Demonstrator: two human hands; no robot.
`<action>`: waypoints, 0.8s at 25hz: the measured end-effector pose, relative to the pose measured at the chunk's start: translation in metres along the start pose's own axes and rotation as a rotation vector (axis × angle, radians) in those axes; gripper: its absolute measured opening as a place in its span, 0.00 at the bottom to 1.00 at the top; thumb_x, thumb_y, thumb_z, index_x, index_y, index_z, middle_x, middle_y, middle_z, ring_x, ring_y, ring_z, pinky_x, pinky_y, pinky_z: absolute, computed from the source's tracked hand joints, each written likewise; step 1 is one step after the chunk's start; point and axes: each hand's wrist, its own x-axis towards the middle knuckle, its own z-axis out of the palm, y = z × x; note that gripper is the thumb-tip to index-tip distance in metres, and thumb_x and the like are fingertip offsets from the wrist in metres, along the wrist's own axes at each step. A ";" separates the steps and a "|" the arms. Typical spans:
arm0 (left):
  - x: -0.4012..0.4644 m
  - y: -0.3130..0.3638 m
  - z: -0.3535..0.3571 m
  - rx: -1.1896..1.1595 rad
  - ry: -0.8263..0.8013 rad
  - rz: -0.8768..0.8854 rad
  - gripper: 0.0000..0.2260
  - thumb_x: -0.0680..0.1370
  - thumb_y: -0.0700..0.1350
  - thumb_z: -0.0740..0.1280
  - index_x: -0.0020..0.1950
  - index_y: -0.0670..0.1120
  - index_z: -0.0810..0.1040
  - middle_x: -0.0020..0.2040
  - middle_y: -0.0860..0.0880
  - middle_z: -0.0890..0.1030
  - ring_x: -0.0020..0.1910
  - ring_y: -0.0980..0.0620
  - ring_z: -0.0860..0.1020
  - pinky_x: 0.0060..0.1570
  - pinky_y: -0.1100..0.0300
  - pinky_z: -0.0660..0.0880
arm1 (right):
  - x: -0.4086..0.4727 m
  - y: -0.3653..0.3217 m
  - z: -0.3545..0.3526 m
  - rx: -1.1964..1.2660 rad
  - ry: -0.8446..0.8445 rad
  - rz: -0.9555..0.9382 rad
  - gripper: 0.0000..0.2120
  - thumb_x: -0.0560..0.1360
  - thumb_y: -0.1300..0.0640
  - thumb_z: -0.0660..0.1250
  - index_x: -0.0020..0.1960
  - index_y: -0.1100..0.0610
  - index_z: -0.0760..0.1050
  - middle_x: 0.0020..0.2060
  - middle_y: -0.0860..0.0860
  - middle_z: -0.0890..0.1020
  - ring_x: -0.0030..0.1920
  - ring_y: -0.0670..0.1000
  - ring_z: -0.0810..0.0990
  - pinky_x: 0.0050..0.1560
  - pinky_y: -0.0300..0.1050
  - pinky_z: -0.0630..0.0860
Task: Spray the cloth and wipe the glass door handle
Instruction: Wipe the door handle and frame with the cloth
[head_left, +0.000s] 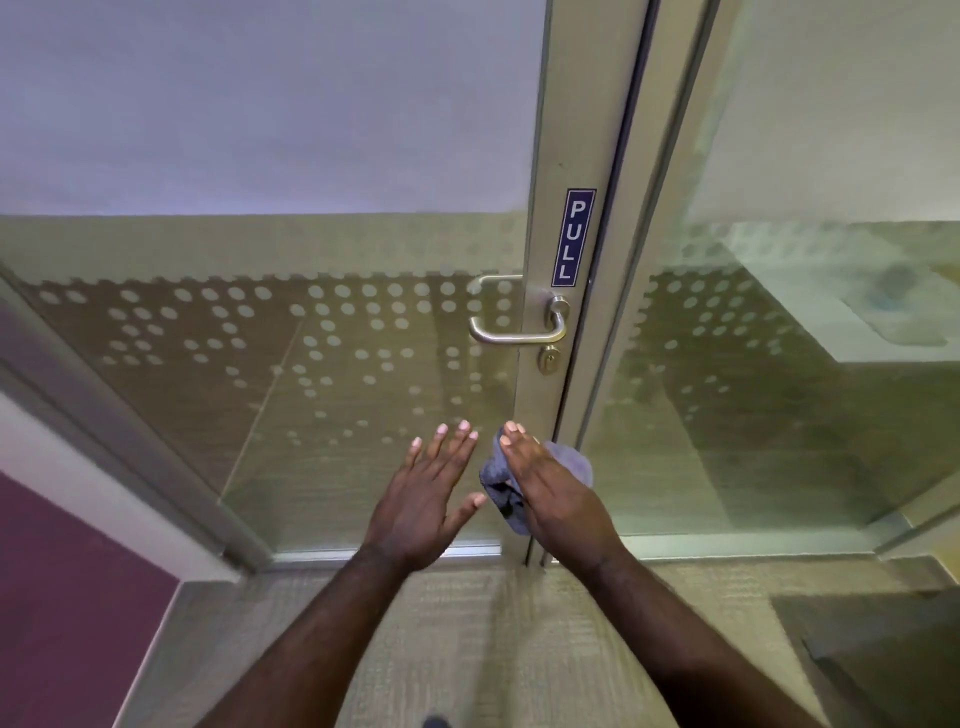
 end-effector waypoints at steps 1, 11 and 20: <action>-0.005 0.014 0.004 -0.033 -0.016 0.002 0.35 0.78 0.68 0.41 0.79 0.49 0.51 0.79 0.55 0.50 0.78 0.52 0.47 0.75 0.54 0.43 | -0.009 -0.003 -0.006 -0.011 -0.032 -0.037 0.26 0.83 0.50 0.40 0.75 0.61 0.60 0.75 0.55 0.61 0.76 0.50 0.56 0.75 0.42 0.52; -0.046 0.111 0.010 -0.794 0.049 -0.282 0.23 0.79 0.64 0.52 0.56 0.54 0.81 0.53 0.59 0.83 0.56 0.60 0.78 0.59 0.59 0.72 | -0.071 -0.029 -0.025 0.090 -0.061 -0.001 0.29 0.81 0.50 0.51 0.76 0.64 0.48 0.74 0.59 0.63 0.73 0.53 0.62 0.73 0.39 0.54; -0.055 0.133 -0.009 -1.227 0.017 -0.610 0.16 0.80 0.53 0.61 0.39 0.45 0.79 0.31 0.49 0.78 0.30 0.54 0.75 0.32 0.61 0.71 | -0.081 -0.057 -0.036 0.305 -0.277 0.062 0.47 0.75 0.56 0.62 0.73 0.53 0.25 0.78 0.52 0.41 0.77 0.48 0.43 0.75 0.46 0.56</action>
